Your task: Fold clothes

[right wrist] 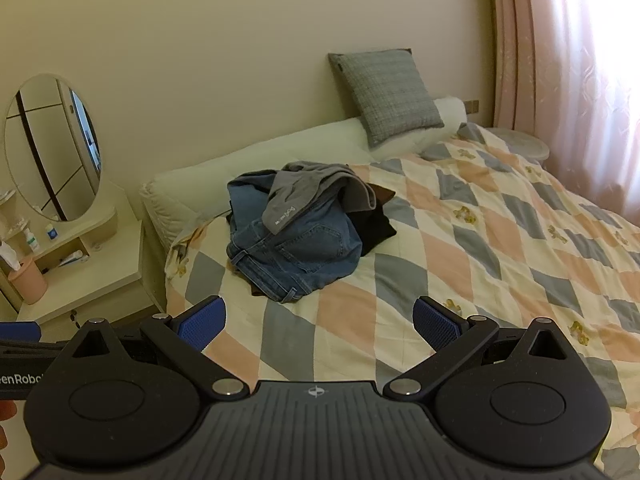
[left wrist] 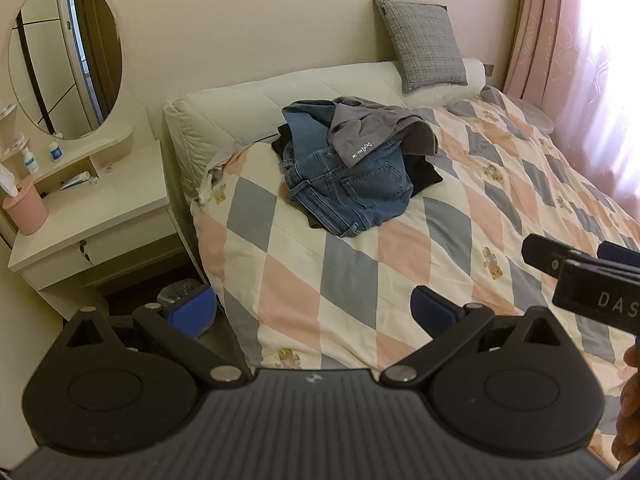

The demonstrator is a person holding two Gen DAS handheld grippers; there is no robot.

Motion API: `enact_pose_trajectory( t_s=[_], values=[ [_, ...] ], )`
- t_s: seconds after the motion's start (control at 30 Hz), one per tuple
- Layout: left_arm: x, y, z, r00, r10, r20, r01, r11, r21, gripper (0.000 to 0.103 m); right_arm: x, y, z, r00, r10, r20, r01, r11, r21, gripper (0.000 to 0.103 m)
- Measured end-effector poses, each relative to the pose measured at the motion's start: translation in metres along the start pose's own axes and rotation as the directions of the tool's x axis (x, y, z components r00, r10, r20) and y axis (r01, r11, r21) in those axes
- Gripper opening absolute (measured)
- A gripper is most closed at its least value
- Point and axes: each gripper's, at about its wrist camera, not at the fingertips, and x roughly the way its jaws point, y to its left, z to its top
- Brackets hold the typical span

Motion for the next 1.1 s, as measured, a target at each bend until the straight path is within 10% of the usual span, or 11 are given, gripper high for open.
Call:
enact_pose_trajectory(
  t_s=[0.6, 1.1],
  values=[
    [0.001, -0.016, -0.018, 0.992, 0.083, 0.095, -0.083, 0.997, -0.003, 0.102, 0.008, -0.033, -0.001, 1.000, 0.013, 0.028, -0.012, 1.000, -0.002, 0.102],
    [0.137, -0.019, 0.026, 0.999, 0.010, -0.036, -0.003, 0.984, 0.181, 0.102, 0.116, -0.037, 0.002, 0.998, -0.051, 0.044, 0.059, 0.978, -0.202, 0.102]
  ],
)
